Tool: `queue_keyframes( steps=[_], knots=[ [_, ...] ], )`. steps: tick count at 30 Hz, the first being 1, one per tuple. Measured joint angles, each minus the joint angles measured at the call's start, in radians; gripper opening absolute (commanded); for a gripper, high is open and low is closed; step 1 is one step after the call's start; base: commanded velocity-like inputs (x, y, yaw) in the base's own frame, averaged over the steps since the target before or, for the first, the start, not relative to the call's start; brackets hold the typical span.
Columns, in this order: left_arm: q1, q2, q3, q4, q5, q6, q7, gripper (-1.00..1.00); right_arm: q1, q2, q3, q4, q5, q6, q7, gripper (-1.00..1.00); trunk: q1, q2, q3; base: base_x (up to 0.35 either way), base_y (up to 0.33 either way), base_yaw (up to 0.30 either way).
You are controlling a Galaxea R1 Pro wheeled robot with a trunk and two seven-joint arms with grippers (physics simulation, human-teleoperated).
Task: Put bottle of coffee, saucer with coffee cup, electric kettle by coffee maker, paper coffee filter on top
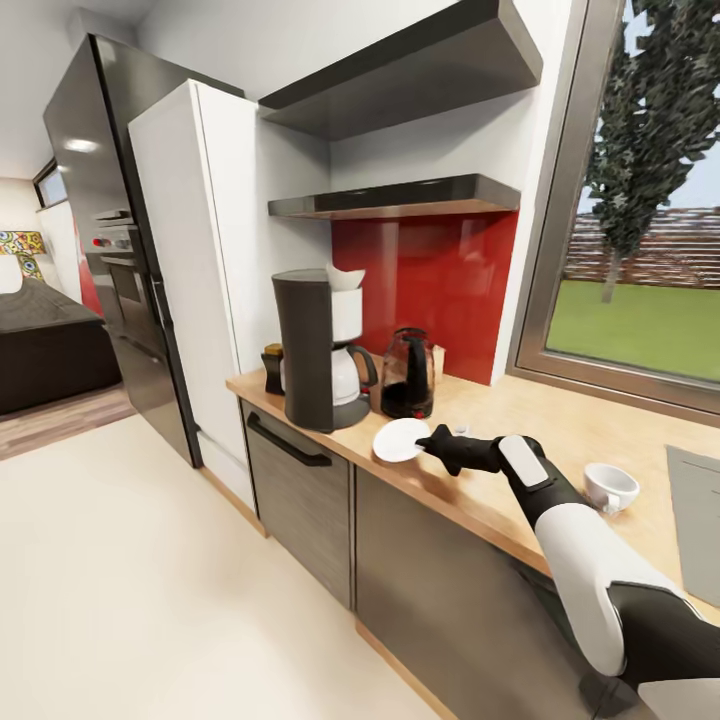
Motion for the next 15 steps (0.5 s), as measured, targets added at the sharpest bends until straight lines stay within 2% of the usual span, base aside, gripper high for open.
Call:
queue_keyframes(
  steps=[7, 15],
  knots=[
    [0.0, 0.001, 0.001, 0.0, 0.0, 0.0, 0.0, 1.0, 0.0, 0.006, 0.0, 0.0, -0.018, 0.0, -0.012, -1.0, 0.0, 0.0, 0.0, 0.042, 0.018, 0.0],
    [0.0, 0.001, 0.002, 0.0, 0.0, 0.0, 0.0, 1.0, 0.0, 0.006, -0.001, 0.0, -0.019, 0.0, -0.014, -1.0, 0.0, 0.0, 0.0, 0.108, 0.087, 0.0]
  ],
)
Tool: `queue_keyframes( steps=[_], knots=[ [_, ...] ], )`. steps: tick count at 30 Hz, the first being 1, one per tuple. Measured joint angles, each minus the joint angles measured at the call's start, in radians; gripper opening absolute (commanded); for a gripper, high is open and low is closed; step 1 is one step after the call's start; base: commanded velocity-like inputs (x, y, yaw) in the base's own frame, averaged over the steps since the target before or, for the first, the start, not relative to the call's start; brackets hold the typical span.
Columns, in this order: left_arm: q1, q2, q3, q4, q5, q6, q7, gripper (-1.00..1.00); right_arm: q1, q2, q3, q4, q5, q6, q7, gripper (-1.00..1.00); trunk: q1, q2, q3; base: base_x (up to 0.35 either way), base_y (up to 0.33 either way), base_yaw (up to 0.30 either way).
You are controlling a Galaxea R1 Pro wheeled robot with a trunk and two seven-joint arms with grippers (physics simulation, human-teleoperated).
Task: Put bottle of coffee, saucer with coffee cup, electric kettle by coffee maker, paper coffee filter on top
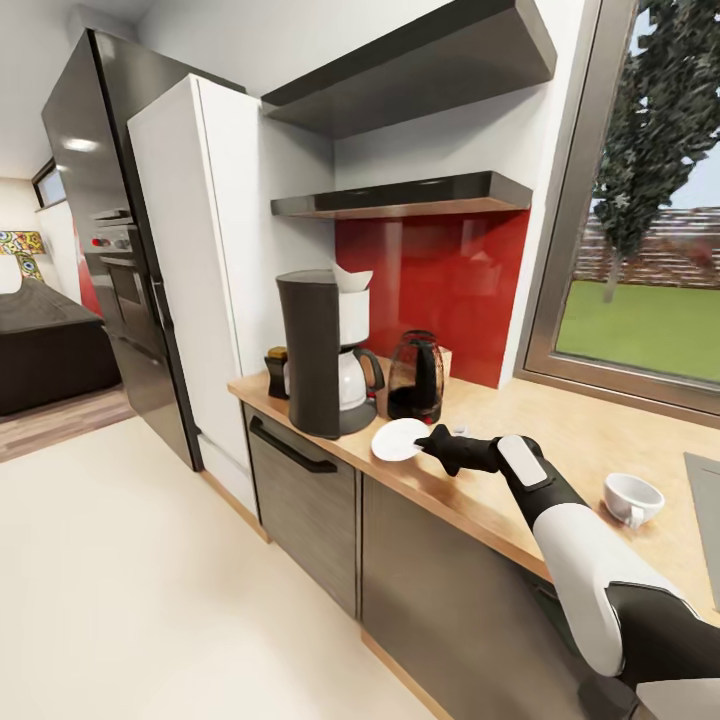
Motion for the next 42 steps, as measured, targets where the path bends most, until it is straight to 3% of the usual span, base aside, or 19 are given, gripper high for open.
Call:
queue_keyframes(
  steps=[7, 10, 11, 14, 42],
  knots=[
    [0.0, 0.0, 0.0, 0.0, 0.0, 0.0, 0.0, 1.0, 0.0, 0.0, -0.005, 0.0, 0.0, 0.0, 0.0, -1.0, 0.0, 0.0, 0.0, 0.006, 0.005, 0.0],
    [0.0, 0.0, 0.0, 0.0, 0.0, 0.0, 0.0, 1.0, 0.0, 0.0, -0.055, 0.004, 0.006, 0.0, -0.024, -1.0, 0.0, 0.0, 0.0, 0.0, 0.0, 0.0],
    [0.0, 0.0, 0.001, 0.0, 0.0, 0.0, 0.0, 1.0, 0.0, 0.004, -0.098, 0.013, 0.018, 0.001, -0.081, -1.0, 0.0, 0.0, 0.0, 0.0, 0.0, 0.0],
    [0.0, 0.0, 0.0, 0.0, 0.0, 0.0, 0.0, 1.0, 0.0, 0.012, -0.122, 0.017, 0.011, 0.001, -0.11, -1.0, 0.0, 0.0, 0.0, 0.0, 0.0, 0.0],
    [0.0, 0.0, 0.0, 0.0, 0.0, 0.0, 0.0, 1.0, 0.0, 0.015, -0.133, 0.018, 0.011, 0.001, -0.12, -1.0, 0.0, 0.0, 0.0, 0.034, 0.041, 0.0]
  ],
)
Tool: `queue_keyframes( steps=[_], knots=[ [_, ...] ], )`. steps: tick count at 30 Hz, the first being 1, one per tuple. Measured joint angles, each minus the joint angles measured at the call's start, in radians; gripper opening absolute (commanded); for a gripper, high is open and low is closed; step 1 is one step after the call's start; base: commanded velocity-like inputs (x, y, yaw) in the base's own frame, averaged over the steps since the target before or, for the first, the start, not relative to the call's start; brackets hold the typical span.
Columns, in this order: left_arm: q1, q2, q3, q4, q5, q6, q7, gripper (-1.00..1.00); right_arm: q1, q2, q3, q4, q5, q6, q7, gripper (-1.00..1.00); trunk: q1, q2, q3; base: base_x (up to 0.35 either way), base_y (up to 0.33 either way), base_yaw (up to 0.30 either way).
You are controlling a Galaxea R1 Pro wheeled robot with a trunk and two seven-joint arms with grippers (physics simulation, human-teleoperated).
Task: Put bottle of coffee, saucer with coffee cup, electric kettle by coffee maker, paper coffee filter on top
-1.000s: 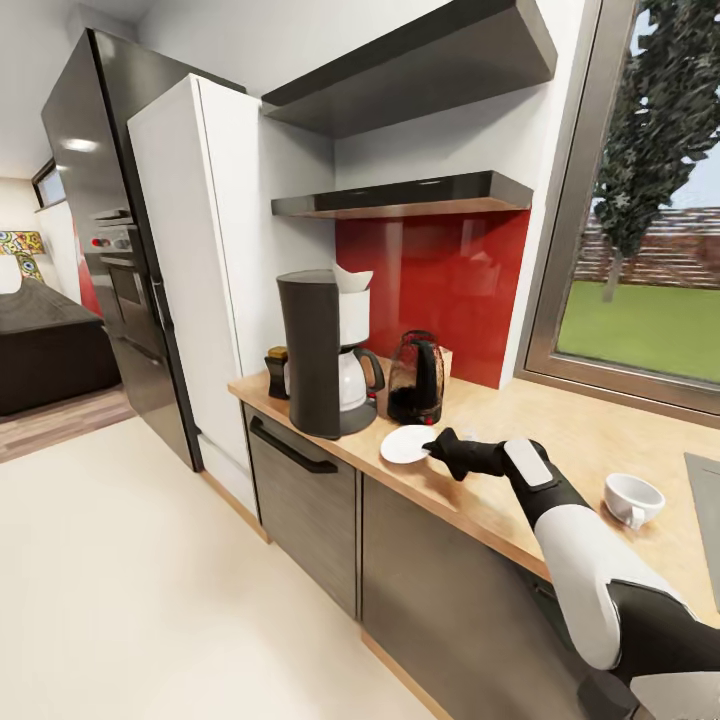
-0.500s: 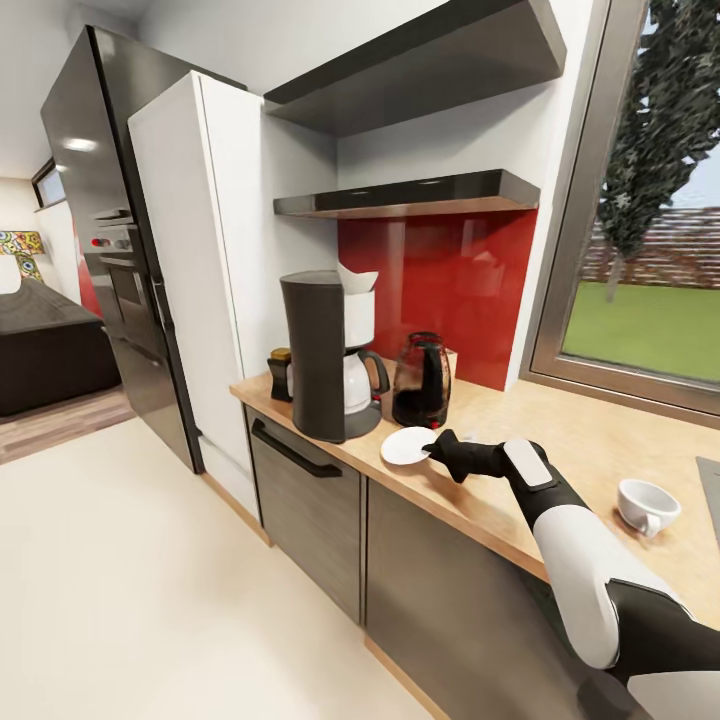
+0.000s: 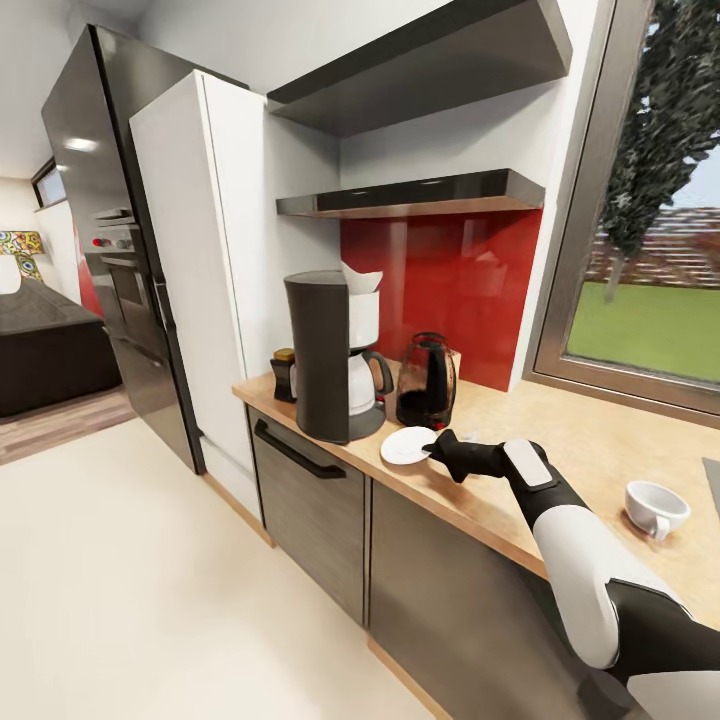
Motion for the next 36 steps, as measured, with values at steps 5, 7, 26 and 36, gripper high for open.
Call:
queue_keyframes(
  steps=[5, 7, 26, 36],
  knots=[
    [0.0, 0.0, 0.0, 0.0, 0.0, 0.0, 0.0, 1.0, 0.0, 0.001, 0.0, 0.0, 0.0, 0.0, 0.0, -1.0, 0.0, 0.0, 0.0, 0.061, 0.002, 0.0],
    [0.0, 0.0, 0.0, 0.0, 0.0, 0.0, 0.0, 1.0, 0.0, 0.001, 0.0, 0.0, 0.0, 0.0, 0.0, -1.0, 0.0, 0.0, 0.0, 0.121, 0.0, 0.0],
    [0.0, 0.001, 0.0, 0.0, 0.0, 0.0, 0.0, 1.0, 0.0, 0.009, -0.001, 0.0, -0.001, 0.0, 0.0, -1.0, 0.0, 0.0, -0.006, 0.007, 0.0, 0.0],
    [0.0, 0.001, 0.0, 0.0, 0.0, 0.0, 0.0, 1.0, 0.0, 0.008, -0.002, 0.0, -0.003, 0.0, 0.0, -1.0, 0.0, 0.0, -0.015, 0.0, 0.0, 0.0]
  ],
)
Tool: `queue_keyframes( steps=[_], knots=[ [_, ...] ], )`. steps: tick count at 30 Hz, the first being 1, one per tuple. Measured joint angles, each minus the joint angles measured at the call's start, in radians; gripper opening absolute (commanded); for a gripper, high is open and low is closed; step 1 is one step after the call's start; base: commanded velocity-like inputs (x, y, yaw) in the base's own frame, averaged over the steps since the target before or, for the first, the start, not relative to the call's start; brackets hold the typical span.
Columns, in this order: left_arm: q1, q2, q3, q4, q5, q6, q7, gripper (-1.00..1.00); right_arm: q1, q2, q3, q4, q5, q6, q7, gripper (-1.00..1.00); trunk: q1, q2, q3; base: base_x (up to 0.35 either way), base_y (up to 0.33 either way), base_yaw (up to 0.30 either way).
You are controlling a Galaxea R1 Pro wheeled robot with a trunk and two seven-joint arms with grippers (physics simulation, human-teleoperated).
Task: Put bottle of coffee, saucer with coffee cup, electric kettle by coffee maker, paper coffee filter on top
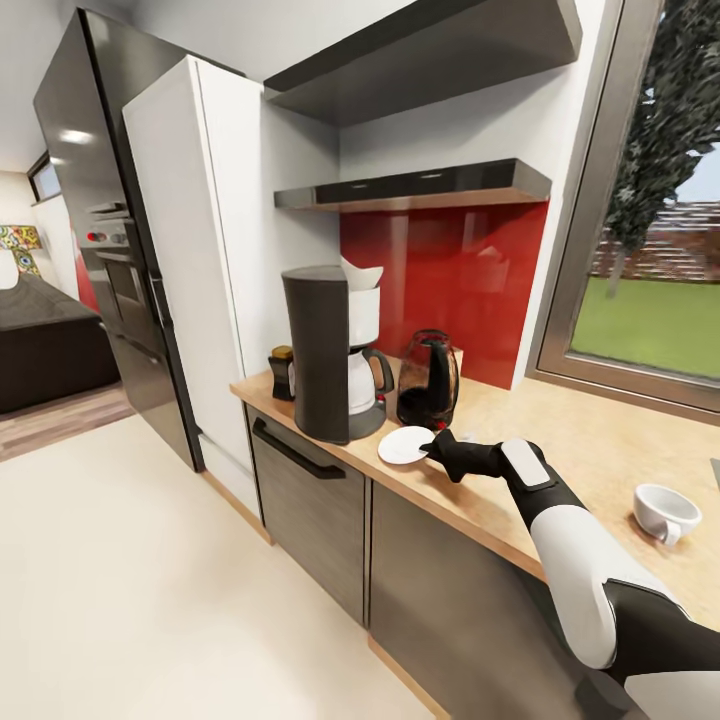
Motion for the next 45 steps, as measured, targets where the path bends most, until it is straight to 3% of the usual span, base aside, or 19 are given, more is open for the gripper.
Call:
queue_keyframes(
  steps=[32, 33, 34, 45],
  knots=[
    [0.0, 0.0, 0.0, 0.0, 0.0, 0.0, 0.0, 1.0, 0.0, 0.0, -0.004, -0.001, -0.022, -0.002, 0.0, -1.0, 0.0, 0.0, -0.009, 0.0, 0.0, 0.0],
    [0.0, 0.0, 0.0, 0.0, 0.0, 0.0, 0.0, 1.0, 0.0, 0.0, -0.004, -0.001, -0.021, -0.002, 0.0, 1.0, 0.0, 0.0, -0.009, 0.0, 0.0, 0.0],
    [0.0, 0.0, 0.0, 0.0, 0.0, 0.0, 0.0, 1.0, 0.0, 0.0, -0.003, 0.0, -0.001, -0.001, 0.001, 1.0, 0.0, 0.0, -0.01, 0.0, 0.0, 0.0],
    [0.0, 0.0, 0.0, 0.0, 0.0, 0.0, 0.0, 1.0, 0.0, 0.0, -0.005, 0.0, -0.006, -0.002, 0.002, 1.0, 0.0, 0.0, -0.009, 0.0, 0.0, 0.0]
  ],
)
